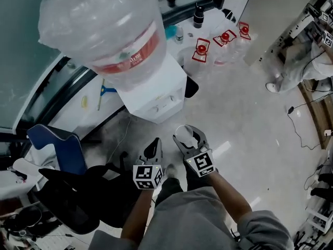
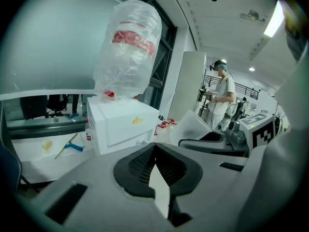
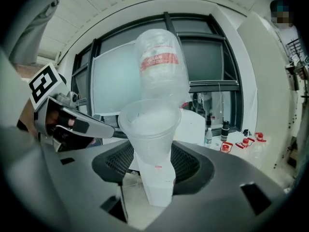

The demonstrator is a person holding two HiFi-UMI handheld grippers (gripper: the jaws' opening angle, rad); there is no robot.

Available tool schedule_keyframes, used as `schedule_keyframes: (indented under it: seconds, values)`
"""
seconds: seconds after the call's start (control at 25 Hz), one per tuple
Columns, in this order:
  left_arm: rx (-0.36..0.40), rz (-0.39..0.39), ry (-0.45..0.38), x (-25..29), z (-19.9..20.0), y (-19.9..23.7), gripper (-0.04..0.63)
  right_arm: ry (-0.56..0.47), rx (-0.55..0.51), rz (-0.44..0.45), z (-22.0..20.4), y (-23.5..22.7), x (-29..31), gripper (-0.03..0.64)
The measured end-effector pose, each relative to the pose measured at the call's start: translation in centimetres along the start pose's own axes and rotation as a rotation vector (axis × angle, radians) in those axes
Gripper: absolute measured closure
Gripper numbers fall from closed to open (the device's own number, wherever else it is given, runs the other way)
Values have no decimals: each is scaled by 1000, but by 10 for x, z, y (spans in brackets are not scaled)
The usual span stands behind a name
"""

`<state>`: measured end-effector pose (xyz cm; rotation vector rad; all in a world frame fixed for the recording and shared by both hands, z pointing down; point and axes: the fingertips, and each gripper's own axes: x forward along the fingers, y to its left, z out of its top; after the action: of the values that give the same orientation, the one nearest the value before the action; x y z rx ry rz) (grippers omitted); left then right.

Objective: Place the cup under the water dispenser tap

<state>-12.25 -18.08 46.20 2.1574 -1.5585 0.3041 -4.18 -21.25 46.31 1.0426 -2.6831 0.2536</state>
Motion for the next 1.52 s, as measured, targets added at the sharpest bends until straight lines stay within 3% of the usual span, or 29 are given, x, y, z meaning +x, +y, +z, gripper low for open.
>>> schedule_keyframes:
  seconds: [0.2,0.48,1.04,1.52]
  values:
    - [-33,72,30,46,-13,17,586,21,-4,52,-27,-35,39,377]
    - [-28,125,62,82,-34,37,586,51,-6,116,-58,-45,67,377]
    - [-18,176,75,109,-111,80,586,81,38,109,-151,-42,119,377]
    - [-12,171,79,125,-161,108,586,107,72,86,-229,-22,159,377]
